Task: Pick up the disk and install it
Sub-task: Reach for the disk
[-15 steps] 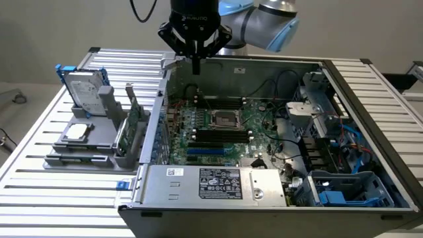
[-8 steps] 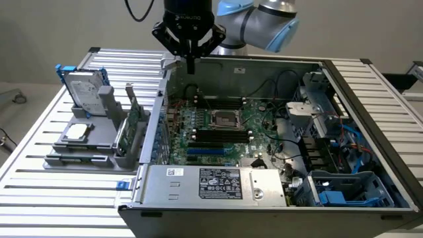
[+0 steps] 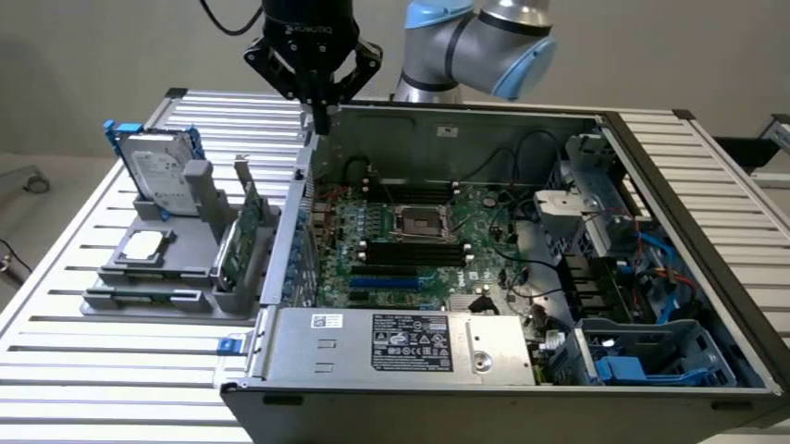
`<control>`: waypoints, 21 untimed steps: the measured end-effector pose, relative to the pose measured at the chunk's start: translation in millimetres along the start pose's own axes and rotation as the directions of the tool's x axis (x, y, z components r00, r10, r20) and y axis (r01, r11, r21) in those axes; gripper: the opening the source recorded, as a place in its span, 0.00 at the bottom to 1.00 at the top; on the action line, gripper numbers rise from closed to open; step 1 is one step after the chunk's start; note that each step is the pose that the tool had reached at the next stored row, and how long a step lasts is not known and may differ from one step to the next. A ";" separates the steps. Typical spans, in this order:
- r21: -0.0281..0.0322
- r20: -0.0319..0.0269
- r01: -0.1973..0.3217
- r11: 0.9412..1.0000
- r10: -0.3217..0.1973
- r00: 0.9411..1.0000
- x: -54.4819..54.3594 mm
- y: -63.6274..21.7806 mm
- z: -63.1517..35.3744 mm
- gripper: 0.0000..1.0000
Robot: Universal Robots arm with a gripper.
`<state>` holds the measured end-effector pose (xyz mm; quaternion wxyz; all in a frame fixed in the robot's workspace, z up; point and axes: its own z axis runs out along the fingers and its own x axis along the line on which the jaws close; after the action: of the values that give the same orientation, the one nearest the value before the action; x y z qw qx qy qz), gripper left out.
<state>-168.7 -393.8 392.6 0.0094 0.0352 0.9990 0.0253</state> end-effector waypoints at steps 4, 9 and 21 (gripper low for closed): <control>-0.002 -0.003 0.000 1.000 0.000 1.000 18.2 0.5 -0.3 0.11; -0.005 -0.006 0.000 1.000 0.000 1.000 41.0 1.2 -0.6 0.11; -0.012 -0.018 -0.001 1.000 0.001 1.000 95.9 3.0 -1.5 0.11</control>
<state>-264.2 -384.2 392.6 0.0008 0.0354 0.9989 0.0318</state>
